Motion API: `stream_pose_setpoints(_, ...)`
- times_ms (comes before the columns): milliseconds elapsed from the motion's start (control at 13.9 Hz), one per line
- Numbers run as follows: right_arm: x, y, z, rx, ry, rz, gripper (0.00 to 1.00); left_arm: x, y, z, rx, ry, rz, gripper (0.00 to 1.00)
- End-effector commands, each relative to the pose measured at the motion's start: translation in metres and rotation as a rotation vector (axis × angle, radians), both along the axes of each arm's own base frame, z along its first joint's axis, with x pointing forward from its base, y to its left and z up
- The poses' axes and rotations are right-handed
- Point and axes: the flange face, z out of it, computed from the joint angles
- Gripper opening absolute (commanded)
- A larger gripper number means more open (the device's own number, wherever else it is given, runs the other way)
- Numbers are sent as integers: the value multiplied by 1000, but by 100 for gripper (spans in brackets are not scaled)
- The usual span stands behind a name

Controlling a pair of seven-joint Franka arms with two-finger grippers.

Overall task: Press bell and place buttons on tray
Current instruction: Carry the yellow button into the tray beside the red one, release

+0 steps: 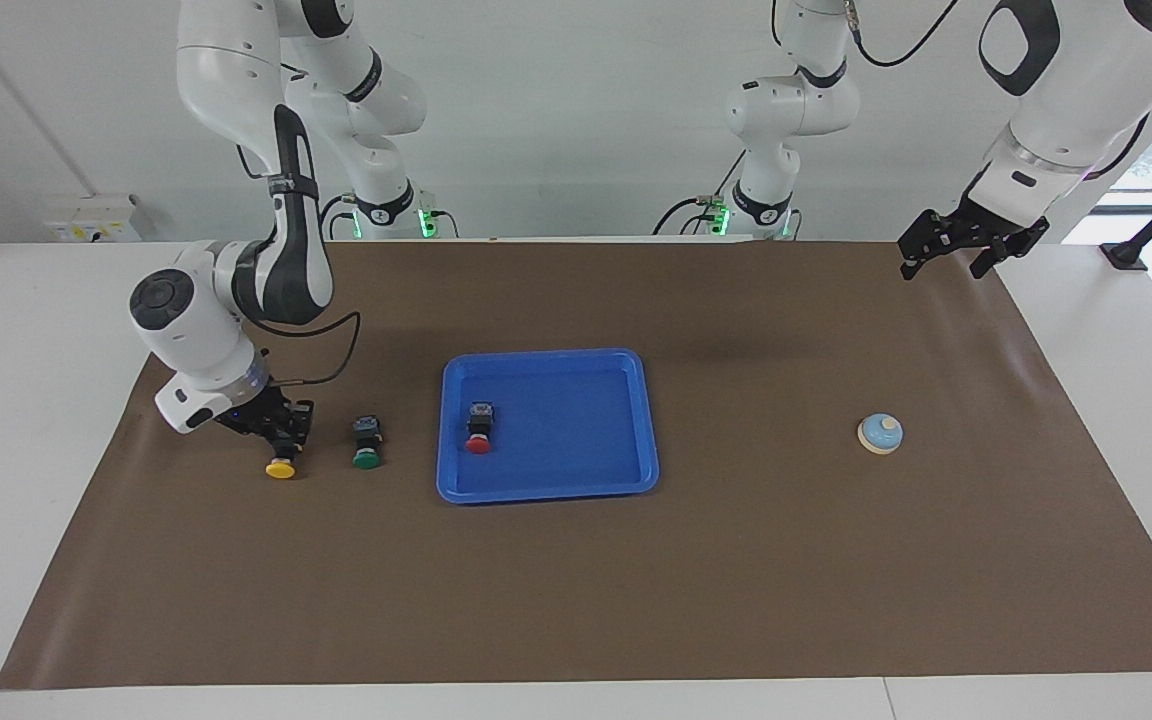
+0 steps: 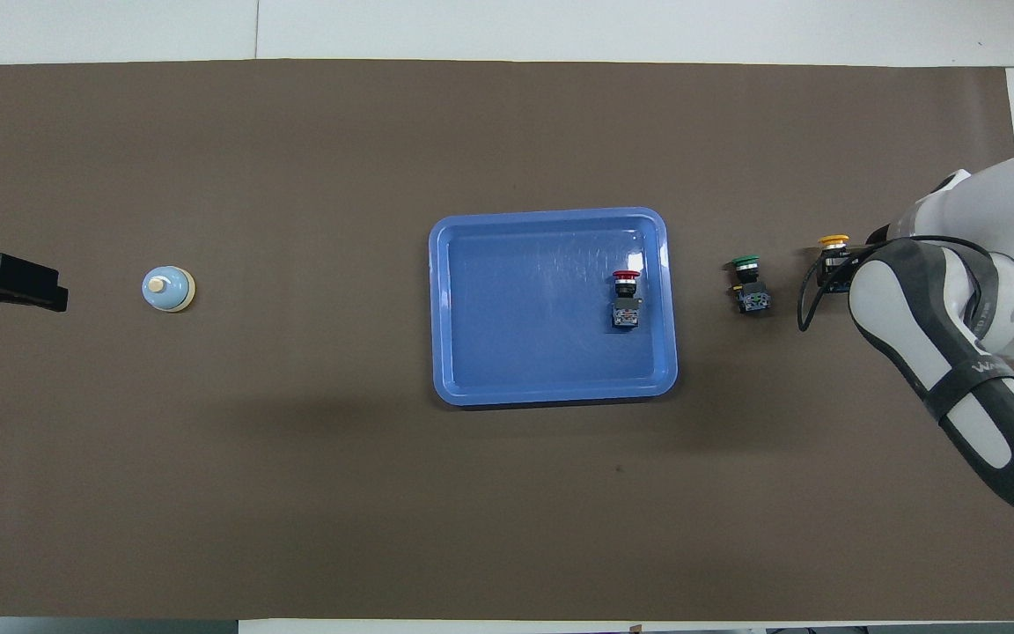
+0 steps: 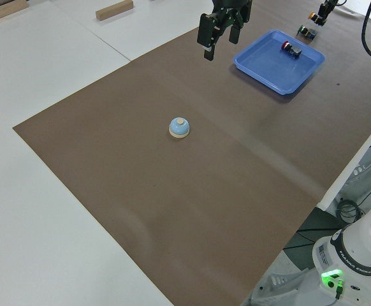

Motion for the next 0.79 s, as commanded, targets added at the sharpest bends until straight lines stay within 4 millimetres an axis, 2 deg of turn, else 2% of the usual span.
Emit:
stream_pose_setpoints(0, 24, 76, 51, 5, 27, -39, 0, -7, 1, 4, 3, 5, 10, 100)
stream_pose_setpoints(144, 24, 162, 66, -3, 33, -90, 0, -7, 1, 4, 3, 5, 10, 100)
stream_pose_setpoints(289, 11, 231, 69, -4, 25, -68, 0, -7, 1, 4, 3, 5, 10, 100)
stream_pose_setpoints(361, 5, 257, 67, -4, 20, -57, 0, -7, 1, 4, 3, 5, 10, 100)
stream_pose_setpoints(505, -11, 315, 49, 3, 23, -58, 0, -7, 1, 4, 3, 5, 10, 100)
stream_pose_setpoints(577, -16, 337, 42, 12, 10, -56, 0, -7, 1, 4, 3, 5, 10, 100)
stream_pose_setpoints(722, -21, 356, 29, 21, -1, -69, 0, -7, 1, 4, 3, 5, 10, 100)
